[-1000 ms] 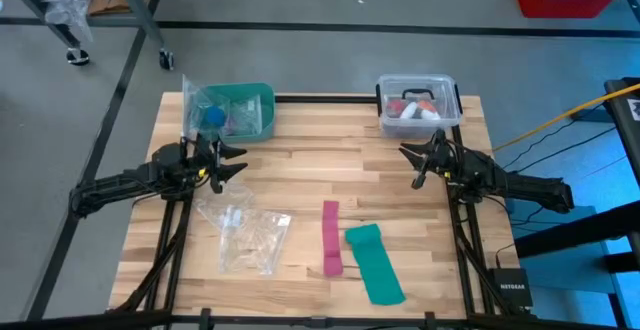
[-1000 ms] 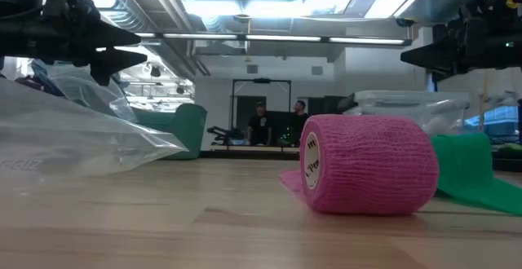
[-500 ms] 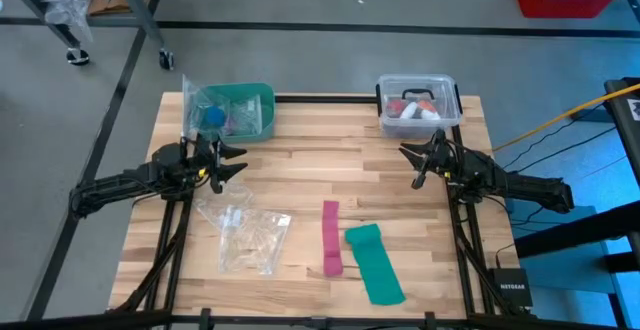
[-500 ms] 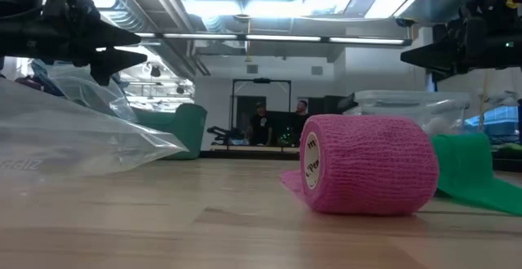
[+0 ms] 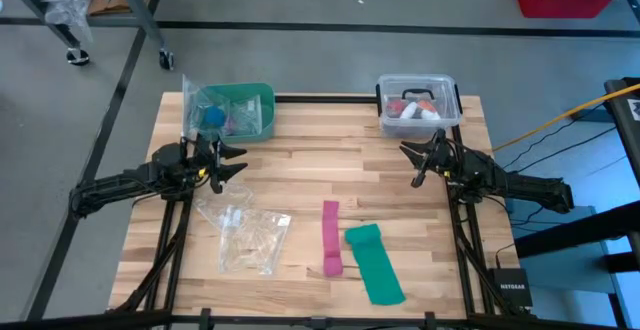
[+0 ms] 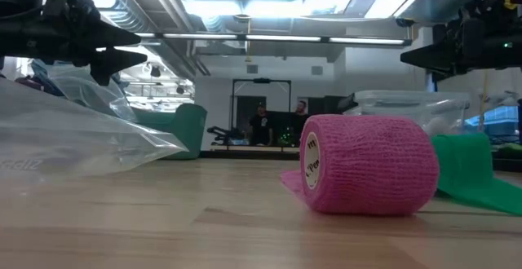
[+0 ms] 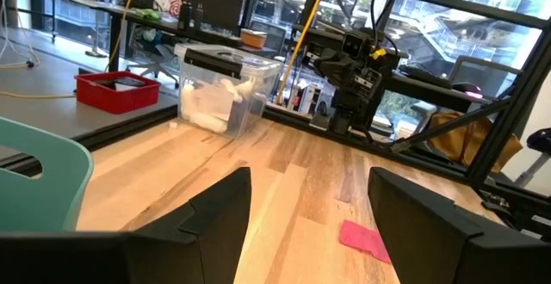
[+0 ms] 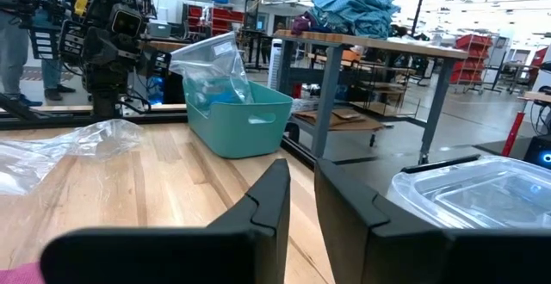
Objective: Roll bandage
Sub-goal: Roll the green bandage
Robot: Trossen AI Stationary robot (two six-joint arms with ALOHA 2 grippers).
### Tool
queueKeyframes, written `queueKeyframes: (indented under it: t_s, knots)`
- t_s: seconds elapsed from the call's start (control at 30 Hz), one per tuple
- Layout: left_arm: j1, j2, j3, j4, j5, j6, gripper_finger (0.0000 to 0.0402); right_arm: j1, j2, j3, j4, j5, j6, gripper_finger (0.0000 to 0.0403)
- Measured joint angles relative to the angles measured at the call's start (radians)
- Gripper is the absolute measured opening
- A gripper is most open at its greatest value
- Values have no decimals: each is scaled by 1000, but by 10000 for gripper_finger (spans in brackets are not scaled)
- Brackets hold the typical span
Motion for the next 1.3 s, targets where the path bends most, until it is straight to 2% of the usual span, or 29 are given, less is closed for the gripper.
queueKeyframes:
  t_s: [0.23, 0.47, 0.57, 0.67, 0.83, 1.03, 1.3]
  knots:
    - [0, 0, 0, 0, 0, 0, 225, 0, 0, 0, 0, -3, 2, 62]
    - [0, 0, 0, 0, 0, 0, 225, 0, 0, 0, -12, -235, 19, 62]
    - [0, 0, 0, 0, 0, 0, 225, 0, 7, 0, -8, -281, 64, 66]
    - [0, 0, 0, 0, 0, 0, 225, 0, 10, 0, -12, -306, 131, 87]
    - [0, 0, 0, 0, 0, 0, 225, 0, 25, 0, -14, -329, 223, 145]
    - [0, 0, 0, 0, 0, 0, 225, 0, 67, 0, -11, -526, 505, 194]
    - [0, 0, 0, 1, 0, 0, 225, 1, 206, 20, -25, -724, 843, 181]
